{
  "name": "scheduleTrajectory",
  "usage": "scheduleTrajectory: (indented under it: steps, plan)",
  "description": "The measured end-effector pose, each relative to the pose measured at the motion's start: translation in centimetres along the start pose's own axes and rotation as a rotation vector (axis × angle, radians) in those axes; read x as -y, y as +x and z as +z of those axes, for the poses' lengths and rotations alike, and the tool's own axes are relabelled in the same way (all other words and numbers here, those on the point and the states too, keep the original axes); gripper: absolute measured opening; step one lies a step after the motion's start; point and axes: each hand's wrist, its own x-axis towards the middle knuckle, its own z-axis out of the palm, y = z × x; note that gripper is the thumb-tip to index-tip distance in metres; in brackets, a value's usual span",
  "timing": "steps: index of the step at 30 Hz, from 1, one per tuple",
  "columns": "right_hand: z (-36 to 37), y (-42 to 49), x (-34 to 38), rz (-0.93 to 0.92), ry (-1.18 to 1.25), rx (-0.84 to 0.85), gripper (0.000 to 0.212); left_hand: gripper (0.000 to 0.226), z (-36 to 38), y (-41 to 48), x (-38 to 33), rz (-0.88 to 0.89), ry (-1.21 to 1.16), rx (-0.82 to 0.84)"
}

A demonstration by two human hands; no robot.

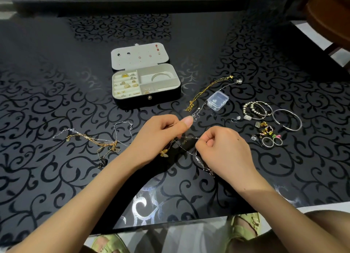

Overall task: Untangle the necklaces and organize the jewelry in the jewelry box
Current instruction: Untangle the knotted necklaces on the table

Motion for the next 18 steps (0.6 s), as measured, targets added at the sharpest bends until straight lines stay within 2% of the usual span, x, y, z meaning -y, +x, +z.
scheduleTrajectory:
  steps: [5, 8, 9, 12, 16, 18]
  plan:
    - [0.2, 0.2, 0.1, -0.015, -0.064, -0.017, 0.013, 0.049, -0.3, 0.1, -0.4, -0.026, -0.15, 0.118]
    - [0.2, 0.1, 0.1, -0.078, -0.076, -0.013, 0.007, 0.049, -0.3, 0.5, -0.5, -0.079, -0.183, 0.11]
    - [0.2, 0.0, 0.1, -0.116, -0.055, -0.004, 0.013, 0.048, -0.4, 0.6, -0.5, -0.084, -0.174, 0.102]
    - [0.0, -0.1, 0.2, -0.211, 0.061, 0.043, 0.036, 0.045, -0.5, 1.0, -0.4, -0.088, -0.161, 0.116]
    - [0.2, 0.1, 0.9, -0.181, 0.363, 0.169, 0.02, 0.043, -0.5, 1.1, -0.5, -0.053, -0.176, 0.118]
    - [0.5, 0.2, 1.0, -0.135, 0.465, 0.188, 0.021, 0.041, -0.5, 1.2, -0.4, -0.043, -0.168, 0.107]
